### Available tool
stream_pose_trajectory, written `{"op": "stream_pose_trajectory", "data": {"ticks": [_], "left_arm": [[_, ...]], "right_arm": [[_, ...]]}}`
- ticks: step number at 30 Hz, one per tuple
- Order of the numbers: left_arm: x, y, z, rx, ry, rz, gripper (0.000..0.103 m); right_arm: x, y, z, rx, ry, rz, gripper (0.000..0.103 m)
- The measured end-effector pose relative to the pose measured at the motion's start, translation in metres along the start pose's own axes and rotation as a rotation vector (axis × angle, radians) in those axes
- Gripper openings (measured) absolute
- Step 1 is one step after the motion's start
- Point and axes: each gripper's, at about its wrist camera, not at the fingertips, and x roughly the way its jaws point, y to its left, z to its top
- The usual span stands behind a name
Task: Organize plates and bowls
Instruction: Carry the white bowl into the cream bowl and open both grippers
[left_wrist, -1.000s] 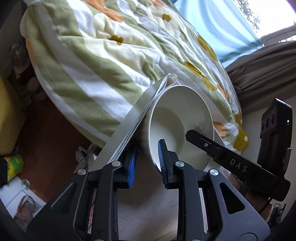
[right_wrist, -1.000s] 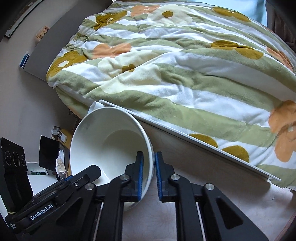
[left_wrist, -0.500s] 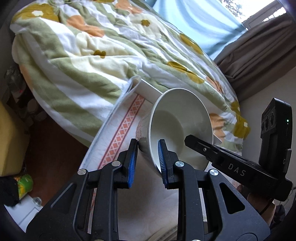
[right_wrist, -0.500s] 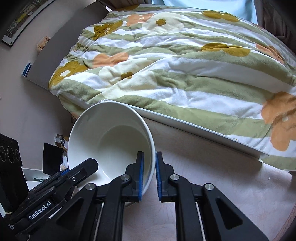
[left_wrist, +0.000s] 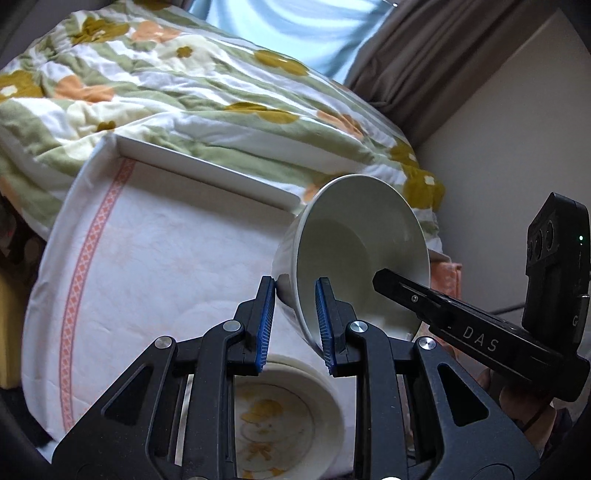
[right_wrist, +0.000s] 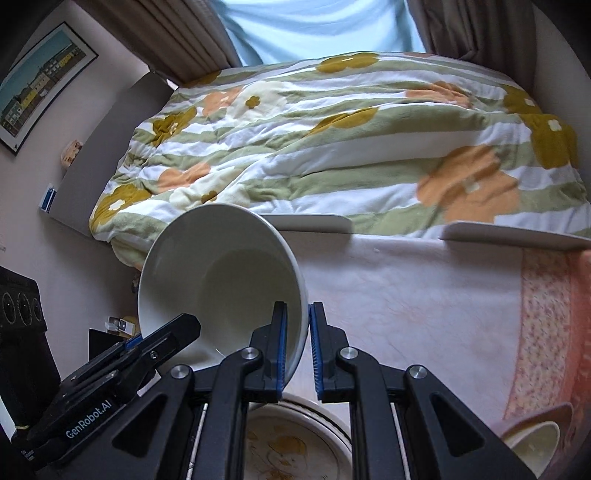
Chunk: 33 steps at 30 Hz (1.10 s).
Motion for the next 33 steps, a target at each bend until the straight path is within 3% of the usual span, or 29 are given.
{"op": "stream_pose_trajectory", "data": {"ticks": [6,15,25,33], "left_arm": [[0.011,-0.090,-0.049,0.115,0.062,-0.069,0.020],[0.037,-0.177,-0.118,0.237,0.172,-0.110,0.020],[0.072,-0.204,-0.161,0.306,0.256,-0.034,0.020],[0.098,-0.204,-0.166,0.330,0.285,0.019,0.020]], "right_arm": [[-0.062,-0.071,-0.047,0.105,-0.044,-0.070,0.011],[-0.111,-0.149,-0.112,0.232,-0.055,-0.124,0.011],[-0.105,-0.202,-0.153,0.301,-0.017,-0.106,0.011],[-0.094,-0.221,-0.164,0.318,0.003,-0.093,0.011]]}}
